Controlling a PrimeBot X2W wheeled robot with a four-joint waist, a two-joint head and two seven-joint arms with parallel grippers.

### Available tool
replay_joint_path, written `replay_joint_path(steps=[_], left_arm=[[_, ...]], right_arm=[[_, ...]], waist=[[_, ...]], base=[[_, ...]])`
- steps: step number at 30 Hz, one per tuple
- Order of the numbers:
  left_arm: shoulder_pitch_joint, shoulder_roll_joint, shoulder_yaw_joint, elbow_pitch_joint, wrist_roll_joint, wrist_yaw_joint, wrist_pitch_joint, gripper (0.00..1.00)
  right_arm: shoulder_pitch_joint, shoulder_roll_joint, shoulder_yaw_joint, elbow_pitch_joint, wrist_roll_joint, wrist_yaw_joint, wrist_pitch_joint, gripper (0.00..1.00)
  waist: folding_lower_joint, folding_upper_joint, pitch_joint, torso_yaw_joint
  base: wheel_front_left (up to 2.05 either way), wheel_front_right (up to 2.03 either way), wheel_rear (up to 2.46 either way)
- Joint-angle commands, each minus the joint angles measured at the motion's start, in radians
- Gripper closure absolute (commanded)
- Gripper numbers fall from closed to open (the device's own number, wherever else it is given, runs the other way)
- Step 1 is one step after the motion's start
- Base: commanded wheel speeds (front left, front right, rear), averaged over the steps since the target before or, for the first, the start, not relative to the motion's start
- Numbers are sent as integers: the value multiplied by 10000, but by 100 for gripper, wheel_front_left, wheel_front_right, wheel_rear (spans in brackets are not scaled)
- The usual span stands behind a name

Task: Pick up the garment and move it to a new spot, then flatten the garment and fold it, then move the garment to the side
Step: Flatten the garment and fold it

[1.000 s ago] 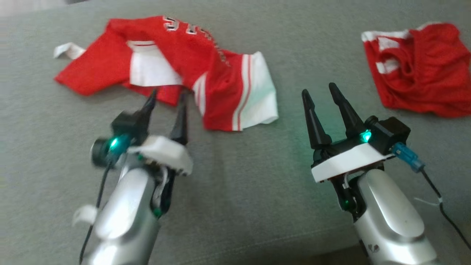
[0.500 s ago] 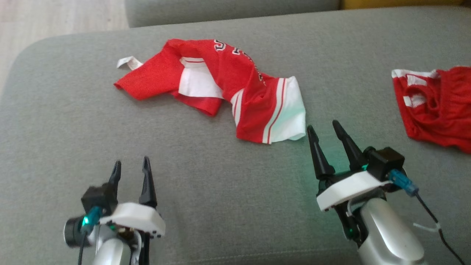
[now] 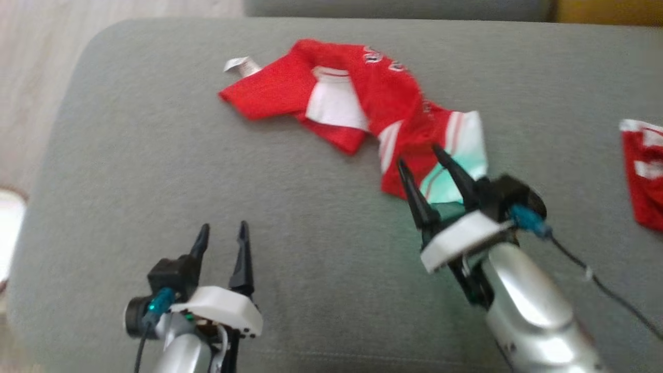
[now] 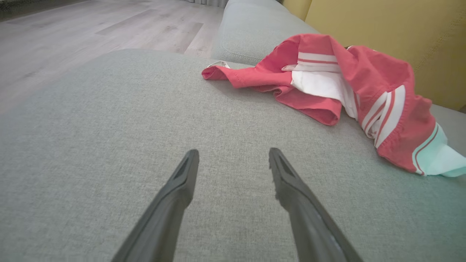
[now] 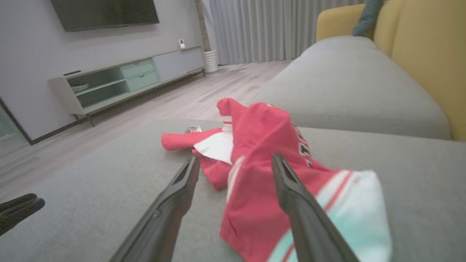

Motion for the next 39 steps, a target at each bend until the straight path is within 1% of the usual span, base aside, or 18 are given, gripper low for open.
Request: replay_joint_path(steps=[1, 3, 6, 13, 17, 23, 29, 39], left_arm=[[-482, 116, 89, -242, -81, -5, -55, 0], [-575, 116, -110, -219, -114, -4, -55, 0], [-622, 116, -203, -215, -203, 61, -55, 0], [-695, 116, -513, -276, -346, 37, -55, 0], [-994, 116, -938, -389, -625, 24, -55, 0], [-1245, 116, -1435, -572, -832, 66, -55, 0], [-1212, 116, -1593, -634, -997, 148, -55, 0], [-1386, 116, -1627, -686, -1100, 214, -55, 0]], right_arm=[[-738, 112, 267, 148, -209, 65, -85, 0], [-1225, 112, 235, 662, -381, 65, -86, 0], [-1807, 112, 241, 1336, -493, 65, -91, 0], [-2957, 112, 472, 2530, -468, 65, -91, 0], [-3891, 112, 230, 3446, -668, 65, -53, 0], [-4919, 111, -302, 5004, -1524, 65, 15, 0], [-5440, 111, -797, 5960, -2079, 65, 27, 0], [-5487, 112, -1080, 6387, -2405, 65, -61, 0]], waist=[[1, 0, 336, 805], [1, 0, 446, 1169], [1, 0, 585, 1536], [1, 0, 1000, 2070], [1, 0, 1416, 2569], [1, 0, 1789, 3170], [1, 0, 2119, 3359], [1, 0, 2345, 3207]], base=[[0, 0, 0], [0, 0, 0], [0, 0, 0], [0, 0, 0], [0, 0, 0], [0, 0, 0], [0, 0, 0], [0, 0, 0]])
